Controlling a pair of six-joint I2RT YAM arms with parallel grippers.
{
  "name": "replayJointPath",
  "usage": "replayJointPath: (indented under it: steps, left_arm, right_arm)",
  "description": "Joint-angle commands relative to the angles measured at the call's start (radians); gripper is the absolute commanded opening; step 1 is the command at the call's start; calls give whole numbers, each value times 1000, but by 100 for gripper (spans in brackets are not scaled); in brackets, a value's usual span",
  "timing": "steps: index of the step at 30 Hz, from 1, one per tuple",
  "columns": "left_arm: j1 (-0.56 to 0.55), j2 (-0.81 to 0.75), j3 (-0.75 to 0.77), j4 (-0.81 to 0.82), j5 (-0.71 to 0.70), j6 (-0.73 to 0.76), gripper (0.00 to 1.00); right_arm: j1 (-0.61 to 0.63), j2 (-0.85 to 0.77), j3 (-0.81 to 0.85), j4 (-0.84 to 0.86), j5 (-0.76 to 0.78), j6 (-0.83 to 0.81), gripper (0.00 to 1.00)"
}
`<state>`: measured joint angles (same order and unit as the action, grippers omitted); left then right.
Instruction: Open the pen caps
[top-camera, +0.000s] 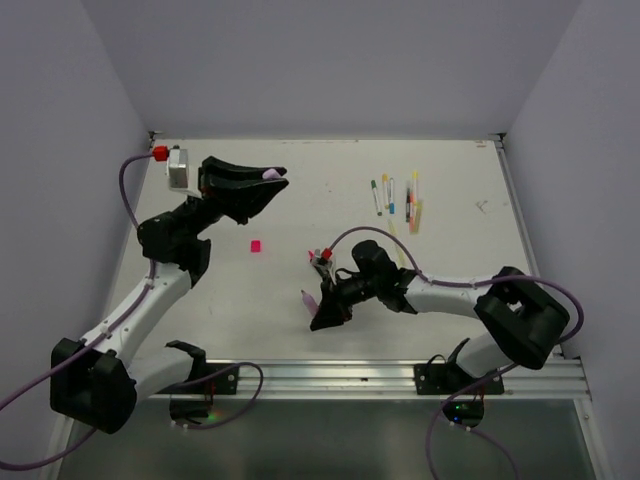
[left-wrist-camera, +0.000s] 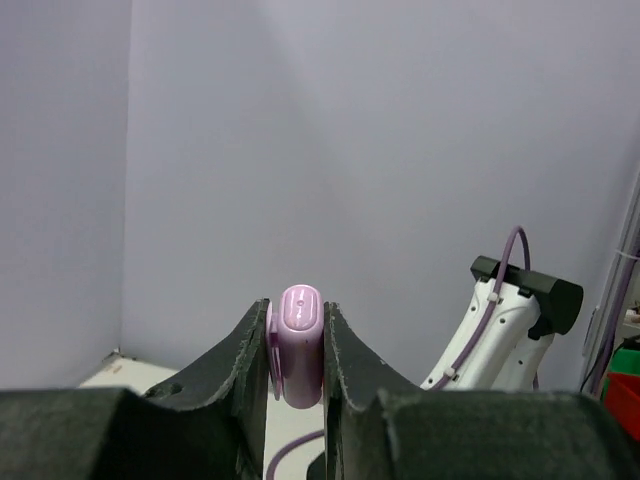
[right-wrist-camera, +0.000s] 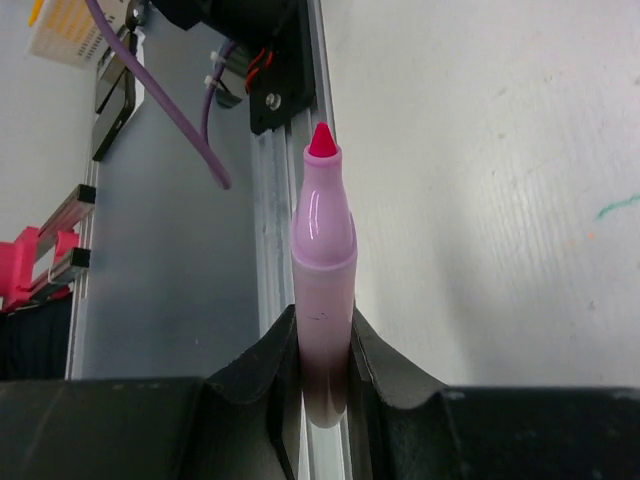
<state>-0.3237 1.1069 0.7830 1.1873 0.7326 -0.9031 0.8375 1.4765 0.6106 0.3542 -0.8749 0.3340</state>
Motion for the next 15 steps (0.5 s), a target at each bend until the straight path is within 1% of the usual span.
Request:
replayJointPath:
  steps: [1,2,3,4,5,6,7,8,10,11,13,14,15]
  left_arm:
    - [2,-4,41,89,-47,-10,0]
    - [2,-22,35,-13,-58,31,0]
    - [5,-33,27,-75,-64,58,0]
    - [6,-45,21,-144,-70,113,0]
    - [6,-76,18,-333,-109,148,0]
    - [8,-91,18,-442,-143,183,0]
    - [8,-104,18,-538,-171,254,0]
    - [8,-128,31,-745,-244,289,0]
    - [8,-147,48,-935,-340,381,0]
    - [8,-151,73,-1113,-440,406,0]
    - [8,-144,97,-1275,-534,458,2]
    - [8,-125,120,-1404,-638,470,2]
    - [8,-113,130,-1460,-689,478,4]
  right_arm:
    - [-1,-39,6,-7,-17,7,0]
    - [-6,-80,27,-102,28,-33,0]
    - [-12,-100,43,-162,72,-62,0]
    - [-32,-117,72,-214,164,-102,0]
    - [-46,-137,86,-297,197,-114,0]
    - [-81,-142,100,-332,230,-115,0]
    - [-98,-143,132,-377,311,-115,0]
    - [-113,-143,147,-444,348,-112,0]
    - [-130,-137,196,-503,466,-99,0]
    - [-133,-116,216,-570,564,-102,0]
    - [-133,-82,276,-624,623,-115,0]
    - [-132,-67,294,-670,672,-118,0]
    - [-135,-53,311,-684,686,-119,0]
